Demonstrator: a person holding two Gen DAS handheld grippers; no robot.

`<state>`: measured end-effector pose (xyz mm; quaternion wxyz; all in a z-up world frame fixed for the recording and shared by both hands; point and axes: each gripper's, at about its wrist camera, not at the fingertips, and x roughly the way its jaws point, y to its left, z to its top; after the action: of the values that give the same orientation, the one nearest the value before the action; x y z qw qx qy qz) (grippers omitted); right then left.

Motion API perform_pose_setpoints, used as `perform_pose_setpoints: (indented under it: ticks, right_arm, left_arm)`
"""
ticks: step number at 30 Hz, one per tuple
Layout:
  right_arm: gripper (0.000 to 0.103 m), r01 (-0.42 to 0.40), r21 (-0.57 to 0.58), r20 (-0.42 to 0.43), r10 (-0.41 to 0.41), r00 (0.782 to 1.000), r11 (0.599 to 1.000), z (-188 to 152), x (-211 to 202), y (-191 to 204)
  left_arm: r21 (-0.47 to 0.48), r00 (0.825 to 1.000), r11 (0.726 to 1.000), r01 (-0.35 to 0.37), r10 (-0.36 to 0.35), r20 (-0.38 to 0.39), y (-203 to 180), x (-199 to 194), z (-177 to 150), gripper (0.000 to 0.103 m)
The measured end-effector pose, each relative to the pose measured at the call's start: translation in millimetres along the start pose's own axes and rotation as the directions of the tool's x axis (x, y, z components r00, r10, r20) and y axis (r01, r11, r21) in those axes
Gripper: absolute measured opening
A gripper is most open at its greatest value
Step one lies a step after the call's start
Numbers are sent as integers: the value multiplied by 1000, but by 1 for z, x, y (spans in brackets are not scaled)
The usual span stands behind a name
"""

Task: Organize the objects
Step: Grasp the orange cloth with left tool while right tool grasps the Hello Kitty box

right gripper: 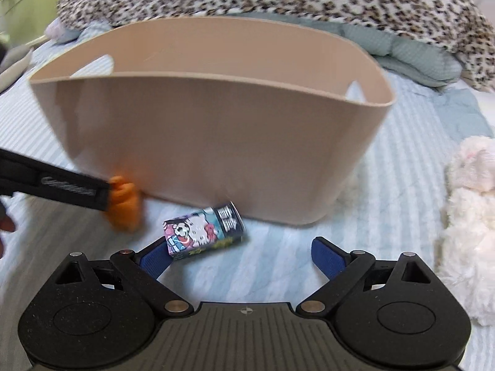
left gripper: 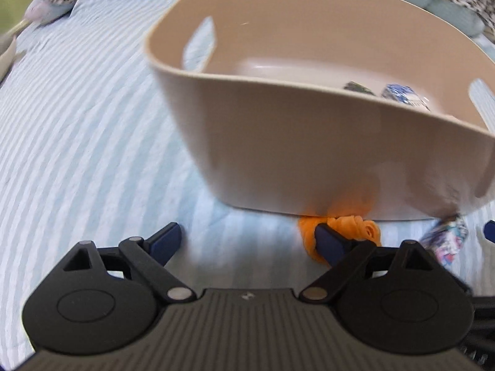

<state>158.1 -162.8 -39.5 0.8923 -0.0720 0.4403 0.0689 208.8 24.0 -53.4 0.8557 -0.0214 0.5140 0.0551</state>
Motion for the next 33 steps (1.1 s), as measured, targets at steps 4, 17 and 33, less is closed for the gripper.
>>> perform_pose_setpoints:
  ticks: [4, 17, 33]
  right_arm:
    - [94, 41, 22, -43, -40, 998, 999, -1, -5, -6]
    - [95, -20, -34, -12, 20, 1000, 999, -7, -13, 3]
    - [51, -35, -27, 55, 36, 998, 999, -4, 9, 1]
  left_arm:
    - [6, 1000, 1000, -27, 27, -3, -4, -12, -1, 92]
    - [10, 992, 992, 126, -126, 18, -23, -27, -8, 93]
    - [-13, 990, 990, 139, -139, -19, -20, -18, -10, 15]
